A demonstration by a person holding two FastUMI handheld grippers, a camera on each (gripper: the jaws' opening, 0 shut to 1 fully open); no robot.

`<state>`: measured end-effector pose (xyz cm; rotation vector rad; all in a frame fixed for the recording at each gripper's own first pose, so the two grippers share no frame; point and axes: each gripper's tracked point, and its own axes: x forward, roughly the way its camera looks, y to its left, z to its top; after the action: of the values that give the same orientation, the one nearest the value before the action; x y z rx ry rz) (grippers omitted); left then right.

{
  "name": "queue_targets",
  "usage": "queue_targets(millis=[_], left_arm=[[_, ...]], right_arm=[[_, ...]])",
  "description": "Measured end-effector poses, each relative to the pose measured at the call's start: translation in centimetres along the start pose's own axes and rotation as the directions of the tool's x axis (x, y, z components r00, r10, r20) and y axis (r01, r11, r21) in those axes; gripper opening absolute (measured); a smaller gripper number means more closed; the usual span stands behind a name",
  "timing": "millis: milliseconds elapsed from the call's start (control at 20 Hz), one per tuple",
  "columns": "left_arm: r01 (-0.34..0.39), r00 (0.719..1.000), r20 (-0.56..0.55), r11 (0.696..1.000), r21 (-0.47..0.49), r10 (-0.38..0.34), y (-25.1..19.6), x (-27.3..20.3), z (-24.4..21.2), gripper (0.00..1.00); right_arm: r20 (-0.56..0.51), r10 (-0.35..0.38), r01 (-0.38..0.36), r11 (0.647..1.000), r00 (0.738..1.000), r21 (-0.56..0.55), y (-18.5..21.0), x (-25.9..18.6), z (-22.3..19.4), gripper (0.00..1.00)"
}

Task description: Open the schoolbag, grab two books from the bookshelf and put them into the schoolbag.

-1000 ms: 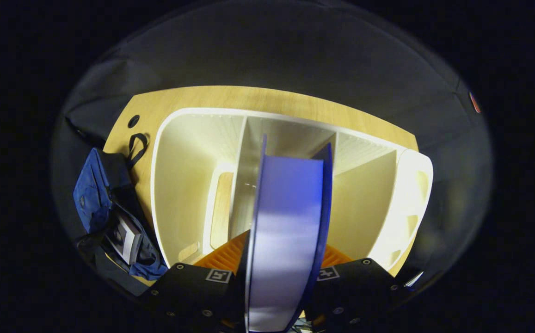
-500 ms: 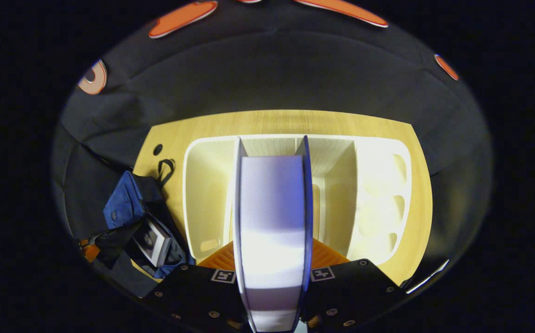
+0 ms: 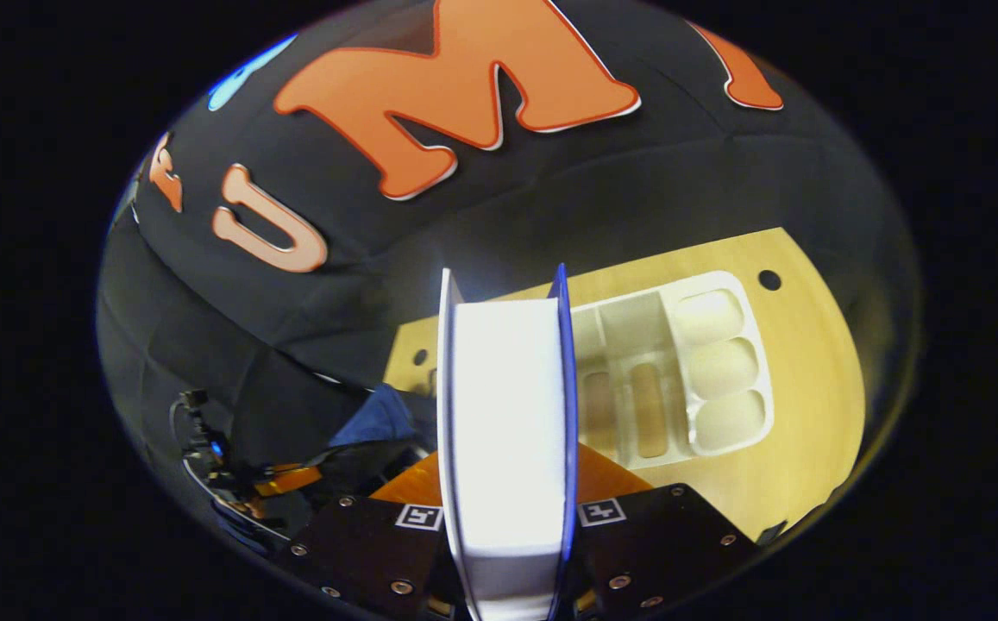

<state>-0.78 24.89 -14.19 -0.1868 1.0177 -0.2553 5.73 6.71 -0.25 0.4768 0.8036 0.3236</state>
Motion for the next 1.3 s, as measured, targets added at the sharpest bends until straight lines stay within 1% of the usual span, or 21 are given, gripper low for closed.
queue_targets(millis=[50, 150, 300, 350, 550, 600, 700, 750, 800, 900, 1000, 1150, 1300], left_arm=[[0.005, 1.0, -0.003, 1.0, -0.004, -0.005, -0.1, 0.0, 0.1, 0.01], [0.009, 1.0, -0.01, 1.0, -0.008, -0.009, 0.0, 0.1, 0.2, 0.01], [0.007, 1.0, -0.018, 1.0, -0.003, -0.007, 0.1, 0.0, 0.6, 0.01], [0.004, 1.0, -0.022, 1.0, -0.005, -0.004, 0.1, 0.0, 0.7, 0.02], [0.002, 0.999, -0.034, 1.0, -0.01, -0.002, 0.1, 0.0, 0.6, 0.01], [0.001, 0.999, -0.039, 1.0, -0.01, -0.001, 0.1, 0.0, 0.6, 0.01], [-0.006, 0.999, -0.037, 1.0, -0.01, 0.005, 0.2, -0.1, 0.9, 0.01], [-0.006, 0.999, -0.038, 1.0, -0.011, 0.006, 0.2, 0.0, 1.0, 0.01], [-0.006, 0.999, -0.038, 1.0, -0.009, 0.006, 0.3, -0.1, 1.1, 0.01], [-0.003, 0.999, -0.04, 1.0, -0.01, 0.002, 0.1, -0.2, 1.0, 0.01], [0.001, 0.999, -0.049, 1.0, -0.014, -0.001, 0.1, 0.0, 0.7, 0.01], [0.006, 0.998, -0.058, 1.0, -0.014, -0.007, -0.1, 0.4, 0.7, 0.01], [0.005, 0.998, -0.063, 1.0, -0.008, -0.005, -0.3, 0.5, 0.8, 0.01]], right_arm=[[0.008, 0.041, -0.041, 0.999, 0.999, 0.015, 1.5, 0.3, -1.1, 0.41], [-0.009, 0.11, -0.109, 0.993, 0.994, 0.04, 3.9, 1.4, -4.7, 0.4], [-0.059, 0.184, -0.178, 0.979, 0.981, 0.097, 7.0, 3.6, -10.1, 0.41], [-0.082, 0.196, -0.186, 0.976, 0.977, 0.112, 7.8, 4.6, -11.6, 0.41], [-0.101, 0.198, -0.179, 0.969, 0.975, 0.172, 9.7, 8.6, -15.8, 0.41], [-0.109, 0.191, -0.168, 0.967, 0.976, 0.193, 10.1, 9.2, -16.6, 0.41], [-0.139, 0.179, -0.15, 0.969, 0.974, 0.197, 10.8, 10.4, -18.8, 0.41], [-0.137, 0.17, -0.141, 0.97, 0.976, 0.198, 11.0, 11.2, -19.5, 0.41], [-0.128, 0.158, -0.129, 0.968, 0.979, 0.214, 11.0, 11.9, -20.0, 0.41], [-0.106, 0.149, -0.115, 0.955, 0.983, 0.275, 10.9, 13.2, -20.2, 0.41], [-0.113, 0.144, -0.101, 0.941, 0.983, 0.322, 10.6, 14.5, -20.8, 0.4], [-0.096, 0.146, -0.102, 0.926, 0.985, 0.363, 10.6, 16.0, -21.4, 0.41], [-0.056, 0.136, -0.099, 0.9, 0.989, 0.425, 10.6, 17.6, -21.7, 0.4]])
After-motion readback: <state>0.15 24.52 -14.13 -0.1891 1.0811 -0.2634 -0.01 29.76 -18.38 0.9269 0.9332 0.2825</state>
